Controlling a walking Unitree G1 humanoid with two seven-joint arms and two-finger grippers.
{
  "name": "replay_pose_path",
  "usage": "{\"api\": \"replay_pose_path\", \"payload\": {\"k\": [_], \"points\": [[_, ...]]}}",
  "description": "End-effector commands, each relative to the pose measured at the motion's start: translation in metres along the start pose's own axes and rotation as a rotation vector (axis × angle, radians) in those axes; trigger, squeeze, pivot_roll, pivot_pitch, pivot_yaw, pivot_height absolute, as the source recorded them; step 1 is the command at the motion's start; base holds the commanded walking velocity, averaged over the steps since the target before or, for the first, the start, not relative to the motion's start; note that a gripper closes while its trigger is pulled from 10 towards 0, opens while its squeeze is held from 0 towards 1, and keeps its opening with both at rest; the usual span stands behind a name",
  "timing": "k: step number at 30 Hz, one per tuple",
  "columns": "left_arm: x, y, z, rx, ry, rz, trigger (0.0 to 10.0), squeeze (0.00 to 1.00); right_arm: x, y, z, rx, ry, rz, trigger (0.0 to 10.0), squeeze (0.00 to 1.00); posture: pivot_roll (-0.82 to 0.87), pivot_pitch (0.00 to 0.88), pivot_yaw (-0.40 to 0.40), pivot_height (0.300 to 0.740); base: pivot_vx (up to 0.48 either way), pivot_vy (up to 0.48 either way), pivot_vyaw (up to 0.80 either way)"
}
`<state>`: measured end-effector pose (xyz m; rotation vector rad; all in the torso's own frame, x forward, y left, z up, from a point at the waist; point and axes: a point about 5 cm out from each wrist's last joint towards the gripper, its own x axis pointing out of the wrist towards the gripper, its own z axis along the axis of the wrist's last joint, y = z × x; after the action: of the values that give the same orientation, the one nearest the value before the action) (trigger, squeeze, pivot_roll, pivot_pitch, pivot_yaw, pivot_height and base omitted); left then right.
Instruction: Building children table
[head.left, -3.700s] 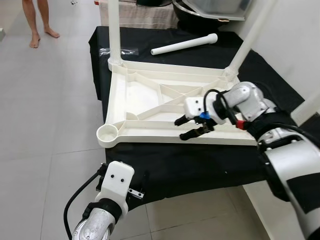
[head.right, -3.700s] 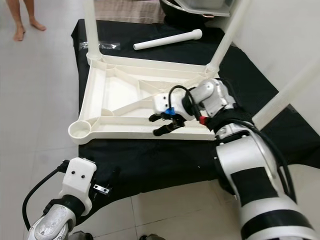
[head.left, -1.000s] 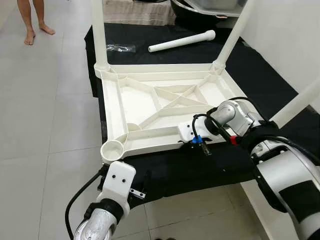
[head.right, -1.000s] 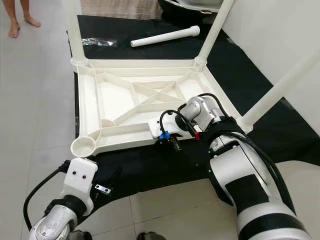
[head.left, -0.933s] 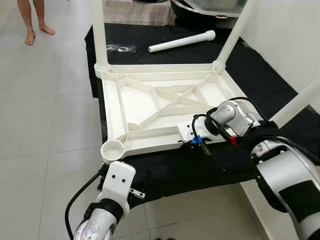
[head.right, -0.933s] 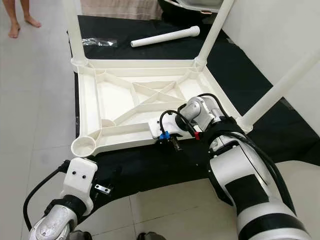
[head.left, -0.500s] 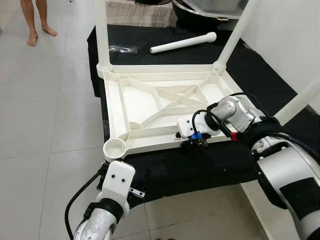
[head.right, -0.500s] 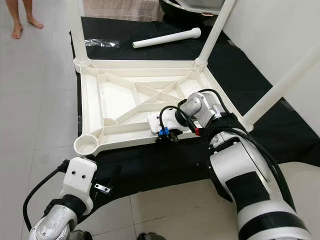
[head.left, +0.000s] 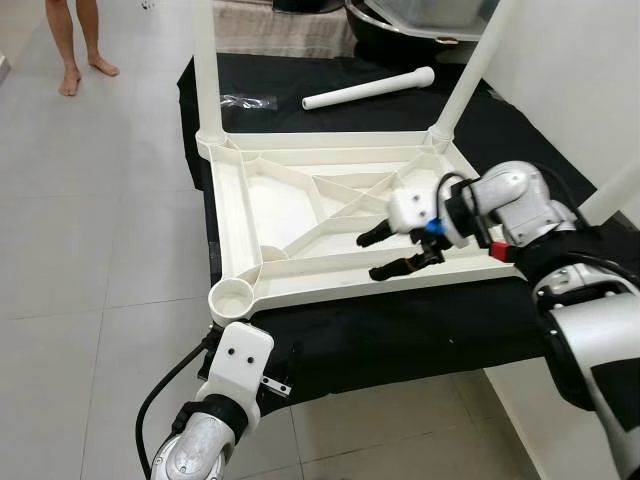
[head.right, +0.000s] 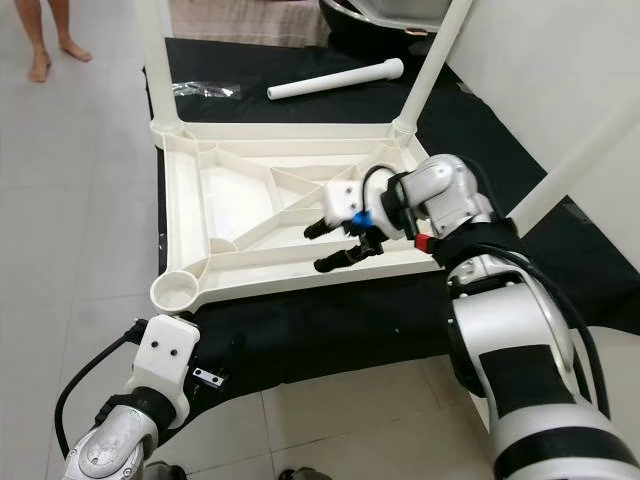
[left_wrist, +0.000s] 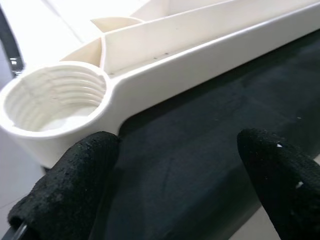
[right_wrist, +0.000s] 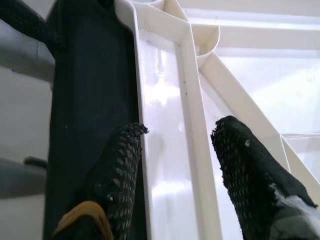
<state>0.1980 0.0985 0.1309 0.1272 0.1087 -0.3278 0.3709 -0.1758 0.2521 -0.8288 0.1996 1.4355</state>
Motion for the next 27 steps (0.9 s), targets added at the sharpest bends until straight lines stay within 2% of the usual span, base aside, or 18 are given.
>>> {"api": "replay_pose_path", "payload": {"k": [1,2,3,4,5,6,8,9,10,12,13,14,16,17,22,24,26,27], "points": [[0.0,0.0,-0.003,0.021,0.008,-0.015,10.0,0.0,-0.007,0.003,-0.001,0.103,-0.197,-0.124,10.0,0.0,0.09,0.074,-0.139,0.74,0.0,0.0,0.0],[0.0,0.002,-0.004,0.032,0.005,-0.014,10.0,0.0,-0.001,0.005,-0.002,0.183,-0.308,-0.236,10.0,0.0,0.09,0.071,-0.13,0.74,0.0,0.0,0.0],[0.0,0.002,-0.004,0.032,0.005,-0.014,10.0,0.0,-0.001,0.005,-0.002,0.183,-0.308,-0.236,10.0,0.0,0.09,0.071,-0.13,0.74,0.0,0.0,0.0],[0.0,0.003,-0.004,0.039,0.002,-0.013,10.0,0.0,0.002,0.007,-0.003,0.241,-0.37,-0.307,10.0,0.0,0.09,0.071,-0.13,0.74,0.0,0.0,0.0],[0.0,0.003,-0.004,0.039,0.002,-0.013,10.0,0.0,0.002,0.007,-0.003,0.241,-0.37,-0.307,10.0,0.0,0.09,0.071,-0.13,0.74,0.0,0.0,0.0],[0.0,0.004,-0.003,0.038,-0.004,-0.009,10.0,0.0,0.012,0.011,-0.003,0.269,-0.43,-0.427,10.0,0.0,0.09,0.07,-0.124,0.74,0.0,0.0,0.0],[0.0,0.004,-0.003,0.038,-0.004,-0.009,10.0,0.0,0.012,0.011,-0.003,0.269,-0.43,-0.427,10.0,0.0,0.09,0.07,-0.124,0.74,0.0,0.0,0.0],[0.0,0.006,-0.002,0.041,-0.015,-0.004,10.0,0.0,0.023,0.017,-0.004,0.321,-0.495,-0.574,10.0,0.0,0.09,0.067,-0.117,0.74,0.0,0.0,0.0],[0.001,0.006,0.0,0.057,-0.034,-0.006,10.0,0.0,0.039,0.031,-0.004,0.351,-0.55,-0.788,10.0,0.0,0.09,0.064,-0.109,0.74,0.0,0.0,0.0],[0.001,0.006,0.0,0.057,-0.034,-0.006,10.0,0.0,0.039,0.031,-0.004,0.351,-0.55,-0.788,10.0,0.0,0.09,0.064,-0.109,0.74,0.0,0.0,0.0],[0.002,0.006,0.002,0.072,-0.052,-0.01,10.0,0.0,0.048,0.048,-0.004,0.404,-0.603,-0.963,10.0,0.0,0.09,0.055,-0.11,0.74,0.0,0.0,0.0],[0.003,0.006,0.005,0.094,-0.078,-0.01,10.0,0.0,0.057,0.069,-0.006,0.436,-0.611,-1.09,10.0,0.0,0.1,0.046,-0.107,0.74,0.0,0.0,0.0],[0.003,0.006,0.005,0.094,-0.078,-0.01,10.0,0.0,0.057,0.069,-0.006,0.436,-0.611,-1.09,10.0,0.0,0.1,0.046,-0.107,0.74,0.0,0.0,0.0],[0.003,0.007,0.011,0.098,-0.113,0.001,10.0,0.0,0.07,0.095,-0.006,0.49,-0.607,-1.181,10.0,0.0,0.1,0.039,-0.106,0.74,0.0,0.0,0.0],[0.001,0.008,0.014,0.088,-0.13,0.019,10.0,0.0,0.074,0.108,-0.003,0.533,-0.59,-1.193,10.0,0.0,0.1,0.031,-0.107,0.74,0.0,0.0,-0.51],[0.0,0.01,0.012,0.065,-0.127,0.038,10.0,0.0,0.082,0.121,-0.001,0.566,-0.553,-1.195,10.0,0.0,0.1,0.027,-0.106,0.74,0.0,0.0,-0.8],[0.0,0.01,0.012,0.065,-0.127,0.038,10.0,0.0,0.082,0.121,-0.001,0.566,-0.553,-1.195,10.0,0.0,0.1,0.027,-0.106,0.74,0.0,0.0,-0.8],[0.0,0.01,0.011,0.062,-0.124,0.043,10.0,0.0,0.086,0.128,0.001,0.583,-0.539,-1.199,10.0,0.0,0.1,0.024,-0.102,0.74,0.0,0.469,-0.5]]}}
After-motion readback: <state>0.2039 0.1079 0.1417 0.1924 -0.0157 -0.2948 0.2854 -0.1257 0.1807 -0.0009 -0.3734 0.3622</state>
